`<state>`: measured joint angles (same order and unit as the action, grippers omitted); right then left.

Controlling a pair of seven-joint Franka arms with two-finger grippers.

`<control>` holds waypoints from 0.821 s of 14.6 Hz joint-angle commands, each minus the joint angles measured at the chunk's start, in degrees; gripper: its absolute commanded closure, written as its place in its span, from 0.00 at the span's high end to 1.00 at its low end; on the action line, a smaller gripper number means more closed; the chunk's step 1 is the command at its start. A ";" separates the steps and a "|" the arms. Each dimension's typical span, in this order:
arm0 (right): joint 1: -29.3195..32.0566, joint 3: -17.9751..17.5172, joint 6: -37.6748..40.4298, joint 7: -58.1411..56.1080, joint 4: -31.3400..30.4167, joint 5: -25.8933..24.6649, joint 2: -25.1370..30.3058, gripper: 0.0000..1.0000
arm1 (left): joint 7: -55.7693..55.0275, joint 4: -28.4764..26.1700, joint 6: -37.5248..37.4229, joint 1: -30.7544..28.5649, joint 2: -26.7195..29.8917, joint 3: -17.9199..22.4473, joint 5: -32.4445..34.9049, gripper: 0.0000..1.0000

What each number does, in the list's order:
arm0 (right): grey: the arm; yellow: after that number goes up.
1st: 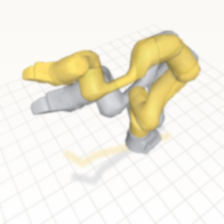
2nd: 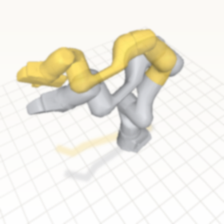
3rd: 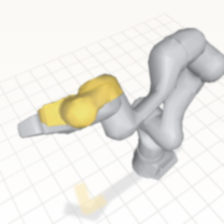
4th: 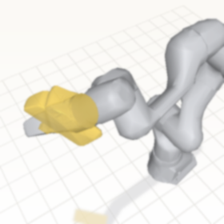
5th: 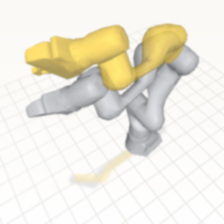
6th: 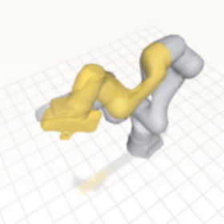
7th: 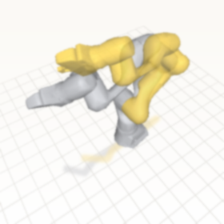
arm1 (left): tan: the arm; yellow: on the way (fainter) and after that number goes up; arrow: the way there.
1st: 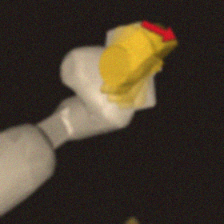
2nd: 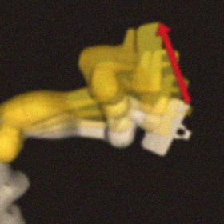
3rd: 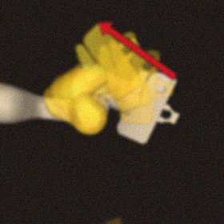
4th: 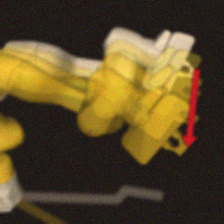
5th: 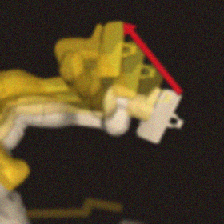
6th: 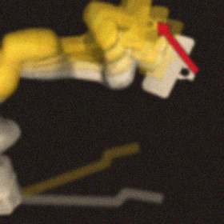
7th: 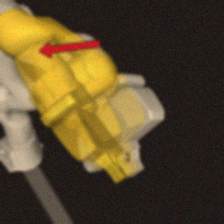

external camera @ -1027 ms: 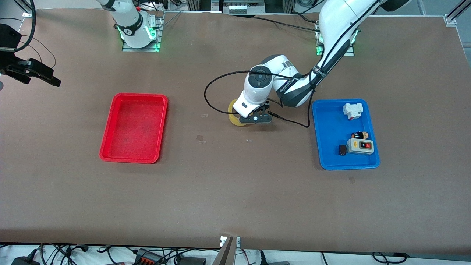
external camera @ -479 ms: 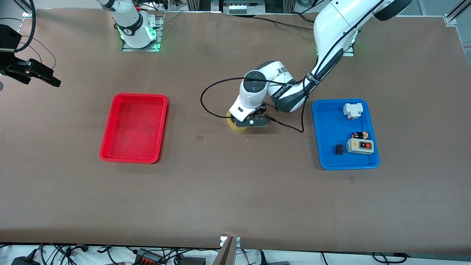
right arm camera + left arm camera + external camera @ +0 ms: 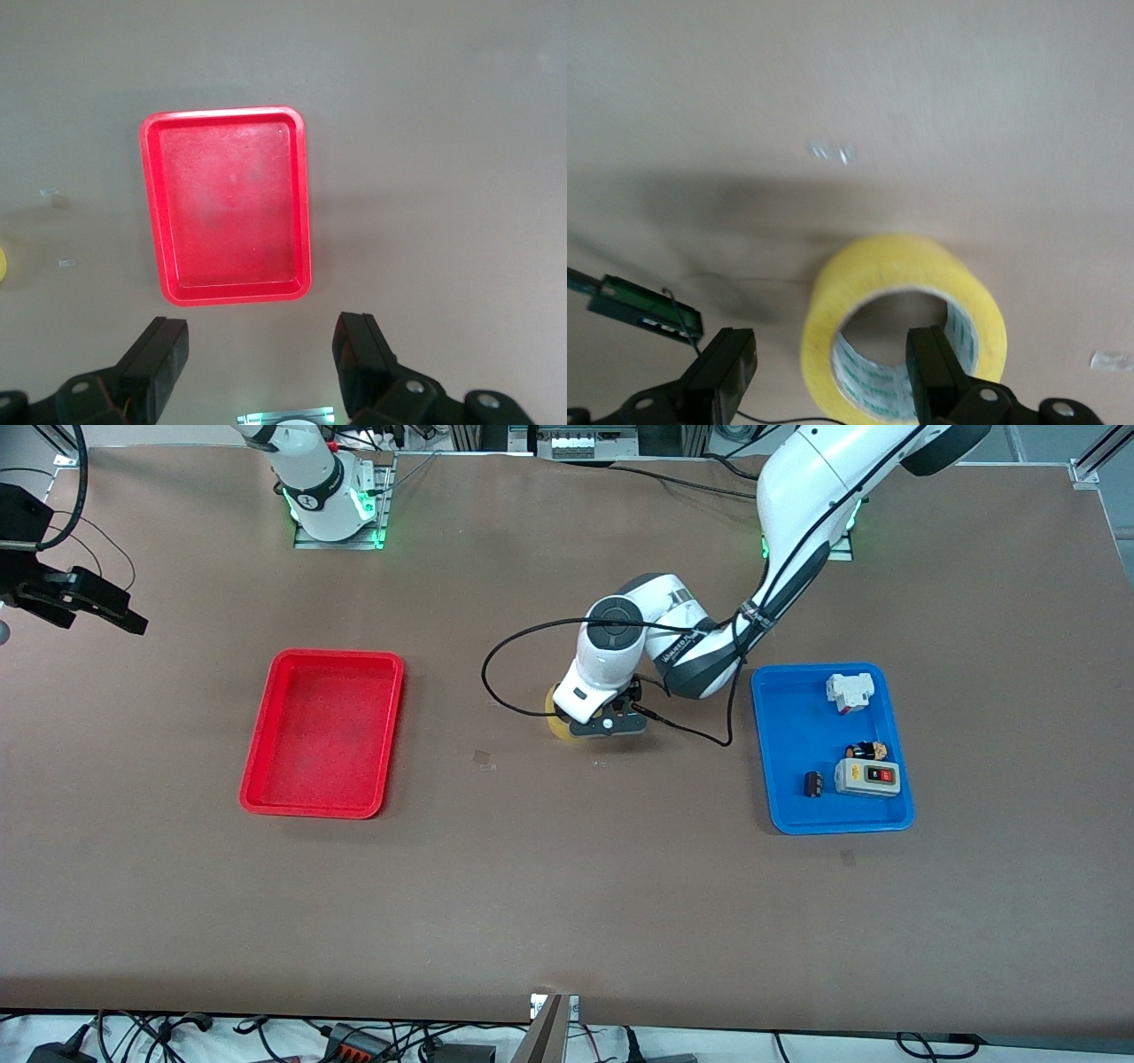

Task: Place and move tape with both arms
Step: 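Set the tape roll down and open the left gripper while the right gripper approaches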

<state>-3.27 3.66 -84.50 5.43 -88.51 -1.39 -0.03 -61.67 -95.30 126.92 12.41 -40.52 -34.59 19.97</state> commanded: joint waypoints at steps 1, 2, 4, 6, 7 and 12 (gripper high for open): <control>-1.73 -0.58 -0.23 -0.16 0.62 0.33 0.12 0.98 | 0.05 -0.32 -7.36 -3.34 6.32 -0.82 1.30 1.00; -3.04 -0.58 -0.67 0.19 0.62 0.33 -0.06 0.98 | 0.41 -0.33 -9.30 -4.32 7.90 -1.00 1.30 1.00; -5.76 -0.58 -1.98 1.68 0.54 0.77 -1.81 0.98 | 2.07 -0.24 -11.86 -6.16 11.15 -1.00 0.69 1.00; -9.98 -0.58 -4.00 5.54 0.62 0.77 -3.48 0.98 | 3.74 -0.24 -14.76 -8.18 13.35 -1.09 0.43 1.00; -12.70 -0.58 -5.23 7.82 0.54 0.68 -4.27 0.98 | 5.32 -0.24 -16.34 -9.59 14.32 -1.61 0.34 1.00; -24.13 -0.58 -14.01 16.97 0.62 0.68 -11.73 0.98 | 18.92 0.11 -25.13 -24.59 20.03 -7.76 -1.86 1.00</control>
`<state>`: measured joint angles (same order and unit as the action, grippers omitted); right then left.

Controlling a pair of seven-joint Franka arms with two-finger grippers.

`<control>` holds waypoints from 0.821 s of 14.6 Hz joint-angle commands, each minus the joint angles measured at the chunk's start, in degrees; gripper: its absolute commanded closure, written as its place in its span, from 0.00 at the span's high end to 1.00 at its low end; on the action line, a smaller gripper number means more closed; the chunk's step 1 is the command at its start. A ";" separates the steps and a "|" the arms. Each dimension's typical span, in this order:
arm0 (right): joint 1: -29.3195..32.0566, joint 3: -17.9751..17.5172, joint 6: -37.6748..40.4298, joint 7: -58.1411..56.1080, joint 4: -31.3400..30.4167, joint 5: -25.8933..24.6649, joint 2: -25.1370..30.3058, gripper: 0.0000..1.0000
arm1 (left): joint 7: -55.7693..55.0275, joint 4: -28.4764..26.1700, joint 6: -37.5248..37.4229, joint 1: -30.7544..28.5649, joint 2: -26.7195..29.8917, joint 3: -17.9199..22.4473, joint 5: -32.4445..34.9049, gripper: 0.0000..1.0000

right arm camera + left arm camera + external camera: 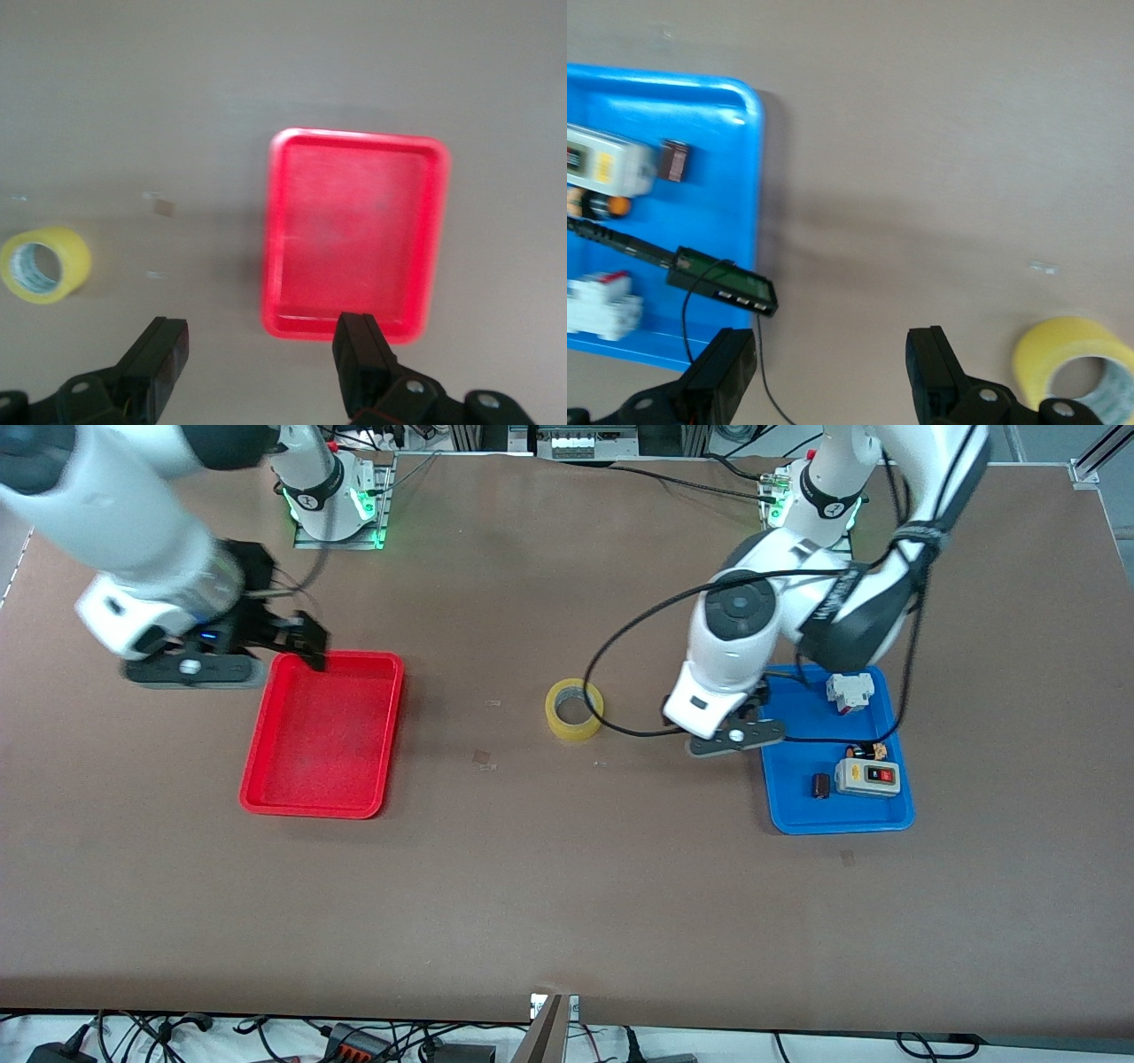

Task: Place and move tape with both arms
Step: 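Grasp the tape rim with the right gripper while the left gripper withdraws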

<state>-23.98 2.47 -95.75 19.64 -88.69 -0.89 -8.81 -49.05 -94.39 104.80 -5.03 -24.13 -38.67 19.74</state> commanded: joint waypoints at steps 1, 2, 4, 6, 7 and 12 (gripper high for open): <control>-5.53 0.61 -4.95 5.56 0.80 0.19 -5.05 0.98 | 8.77 0.42 -5.54 -10.14 4.78 -4.91 -1.64 1.00; -7.64 0.61 -7.41 8.29 0.71 0.10 -7.42 0.98 | 10.01 2.00 -8.87 -11.48 4.97 -5.36 -1.64 1.00; -11.86 0.61 -11.46 12.34 0.71 -0.07 -11.29 0.98 | 12.56 6.92 -14.95 -13.15 4.79 -5.19 -1.64 1.00; -15.55 0.61 -16.37 17.16 0.80 -0.16 -15.86 0.98 | 16.42 10.18 -17.77 -16.49 4.79 -5.28 -1.72 1.00; -17.31 0.61 -18.57 20.15 0.80 -0.16 -18.06 0.98 | 18.18 11.15 -19.09 -18.07 4.79 -5.36 -1.90 1.00; -22.94 0.61 -25.70 26.66 0.80 0.10 -25.63 0.98 | 28.99 13.09 -20.60 -19.60 9.43 4.35 -11.80 1.00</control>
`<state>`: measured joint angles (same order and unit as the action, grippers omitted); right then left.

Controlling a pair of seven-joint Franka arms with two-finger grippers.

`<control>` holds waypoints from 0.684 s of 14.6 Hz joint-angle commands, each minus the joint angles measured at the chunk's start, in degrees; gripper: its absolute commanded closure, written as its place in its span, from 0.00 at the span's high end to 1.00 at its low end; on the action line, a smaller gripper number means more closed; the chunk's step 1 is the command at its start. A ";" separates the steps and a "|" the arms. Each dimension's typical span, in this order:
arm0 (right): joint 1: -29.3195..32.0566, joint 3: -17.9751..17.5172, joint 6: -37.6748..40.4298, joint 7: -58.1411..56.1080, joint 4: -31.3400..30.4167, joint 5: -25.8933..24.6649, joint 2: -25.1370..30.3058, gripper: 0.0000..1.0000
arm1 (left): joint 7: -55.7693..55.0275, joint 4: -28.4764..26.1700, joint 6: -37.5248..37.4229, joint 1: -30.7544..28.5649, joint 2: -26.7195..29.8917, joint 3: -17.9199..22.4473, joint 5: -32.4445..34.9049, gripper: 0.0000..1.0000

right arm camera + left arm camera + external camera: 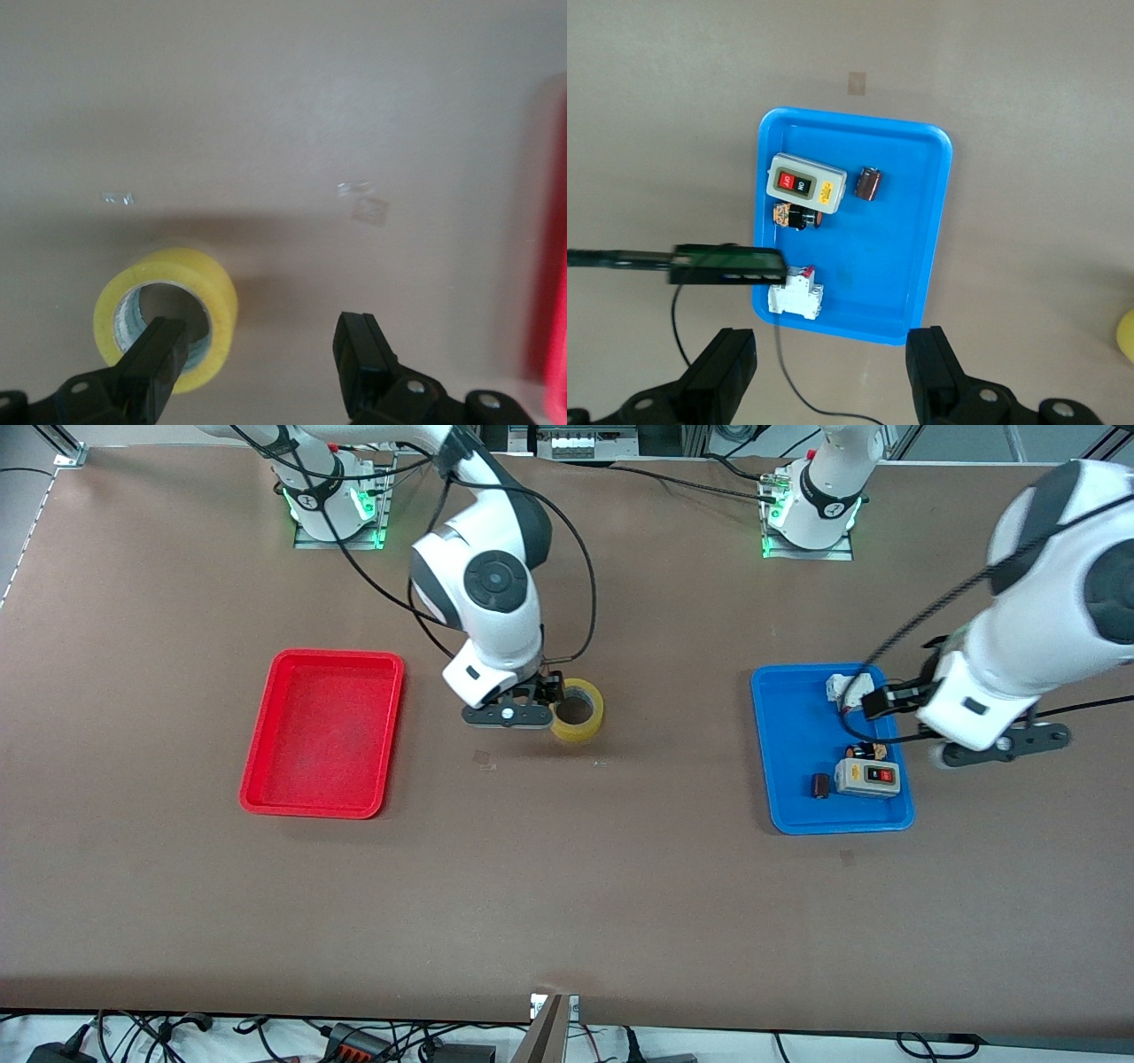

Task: Place and move tape with both arms
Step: 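Grasp the tape rim with the right gripper while the left gripper withdraws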

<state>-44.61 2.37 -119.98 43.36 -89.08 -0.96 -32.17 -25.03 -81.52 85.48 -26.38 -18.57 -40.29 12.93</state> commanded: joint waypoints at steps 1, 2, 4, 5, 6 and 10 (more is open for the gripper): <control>-3.10 0.71 -2.27 3.48 1.10 0.17 -3.59 0.98 | 6.73 -0.13 -1.29 4.90 5.46 11.06 -8.23 1.00; -3.90 0.71 -2.80 3.66 1.01 0.17 -4.99 0.98 | 8.23 -0.48 -1.55 9.55 7.30 17.72 -9.83 1.00; -5.13 0.71 -3.59 3.75 0.40 0.17 -6.14 0.98 | 8.77 -1.01 -3.21 16.77 10.04 26.62 -11.77 1.00; -5.40 0.71 -4.72 3.75 -0.38 0.26 -6.32 0.98 | 8.86 -1.53 -3.31 19.06 11.70 30.32 -14.05 1.00; -5.48 0.71 -6.39 3.84 -1.35 0.17 -6.85 0.98 | 9.12 -1.80 -3.39 21.17 12.94 33.84 -15.81 1.00; -5.75 0.71 -8.34 3.93 -2.76 0.26 -7.91 0.98 | 15.17 -2.85 -4.90 27.25 16.55 38.88 -16.09 1.00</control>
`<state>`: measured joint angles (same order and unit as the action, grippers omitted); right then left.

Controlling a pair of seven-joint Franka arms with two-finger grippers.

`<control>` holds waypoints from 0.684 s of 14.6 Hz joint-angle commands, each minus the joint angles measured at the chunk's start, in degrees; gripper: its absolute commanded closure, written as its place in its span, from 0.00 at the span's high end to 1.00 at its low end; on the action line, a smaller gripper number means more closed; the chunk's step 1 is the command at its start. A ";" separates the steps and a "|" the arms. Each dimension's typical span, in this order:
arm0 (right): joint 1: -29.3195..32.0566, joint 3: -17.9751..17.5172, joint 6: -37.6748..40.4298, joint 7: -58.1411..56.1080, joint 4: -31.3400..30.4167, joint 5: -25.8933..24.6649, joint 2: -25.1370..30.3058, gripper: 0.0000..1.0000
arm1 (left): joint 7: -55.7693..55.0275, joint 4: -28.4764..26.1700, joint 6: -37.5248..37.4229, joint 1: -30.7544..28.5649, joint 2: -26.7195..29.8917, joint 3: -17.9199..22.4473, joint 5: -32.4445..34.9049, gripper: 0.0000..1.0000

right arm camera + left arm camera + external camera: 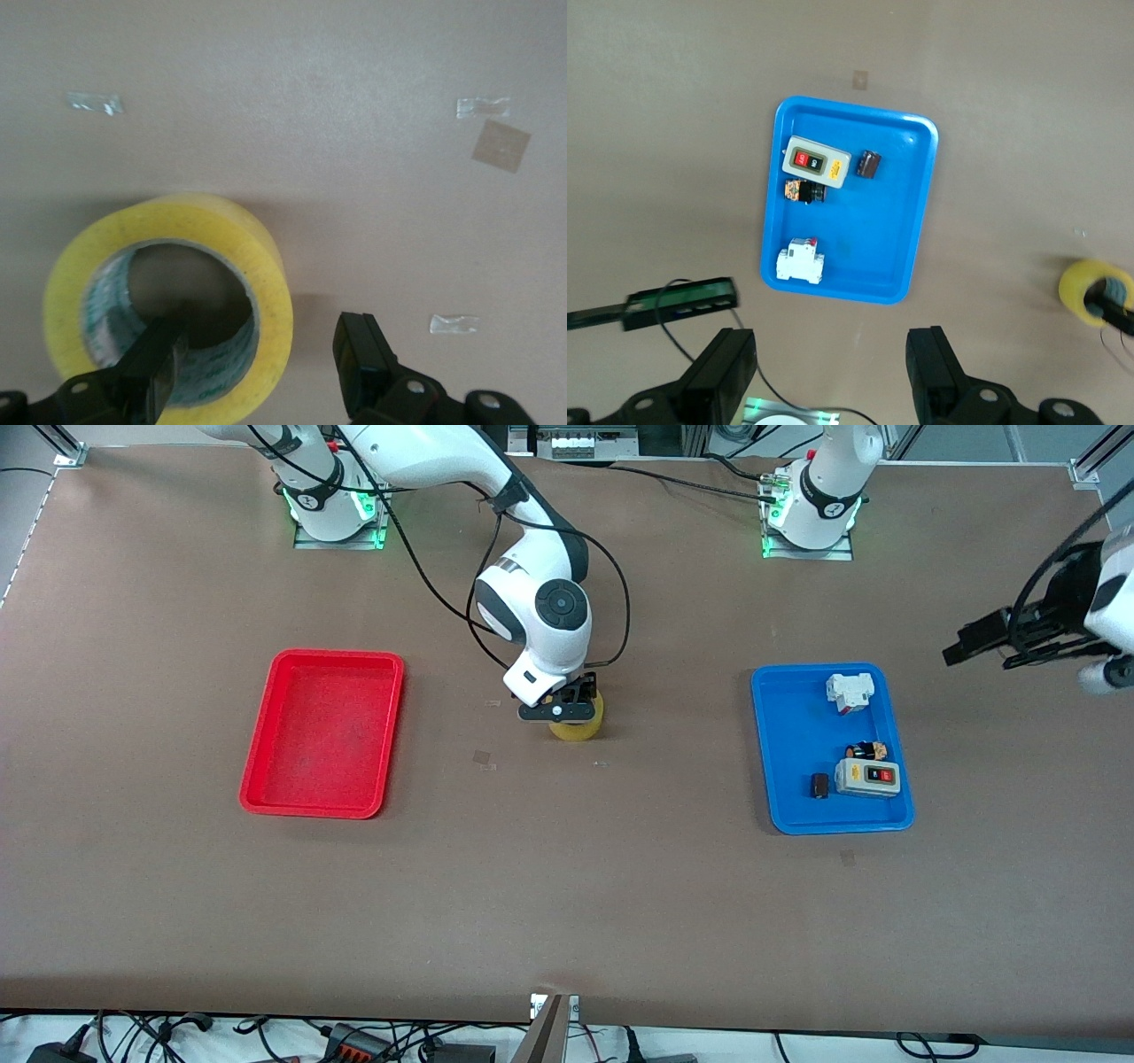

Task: Place and move tape with both arms
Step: 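Grasp the tape rim with the right gripper while the left gripper withdraws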

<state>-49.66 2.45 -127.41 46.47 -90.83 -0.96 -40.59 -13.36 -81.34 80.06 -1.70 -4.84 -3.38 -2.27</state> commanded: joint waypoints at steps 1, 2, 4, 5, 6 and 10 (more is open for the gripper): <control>-0.70 0.63 -1.25 0.82 -1.36 0.17 0.51 0.98 | 3.86 -3.47 1.84 3.19 2.82 2.06 -0.81 1.00; -0.70 0.63 -2.39 0.82 -1.89 0.17 0.42 0.98 | 3.78 -3.91 3.07 3.28 2.73 2.06 -0.98 1.00; -0.70 0.63 -3.98 0.91 -2.15 0.26 -0.28 0.98 | 3.17 -3.31 3.00 3.37 2.73 1.97 -0.99 1.00; -0.70 0.63 -4.07 1.43 -2.16 0.26 -0.28 0.98 | 2.90 -3.04 2.21 3.37 2.65 1.71 -0.90 1.00; -0.61 0.63 -4.33 1.87 -2.16 0.26 -0.37 0.97 | 3.07 -3.04 -0.23 3.37 2.56 1.45 -0.81 1.00; -0.52 0.63 -4.95 1.87 -2.15 0.17 -0.37 0.53 | 3.07 -3.30 -0.35 3.28 2.38 1.18 -0.90 1.00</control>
<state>-49.66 2.63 -131.25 47.21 -92.58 -0.96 -41.09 -11.59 -83.90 79.93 1.16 -3.20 -2.60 -2.29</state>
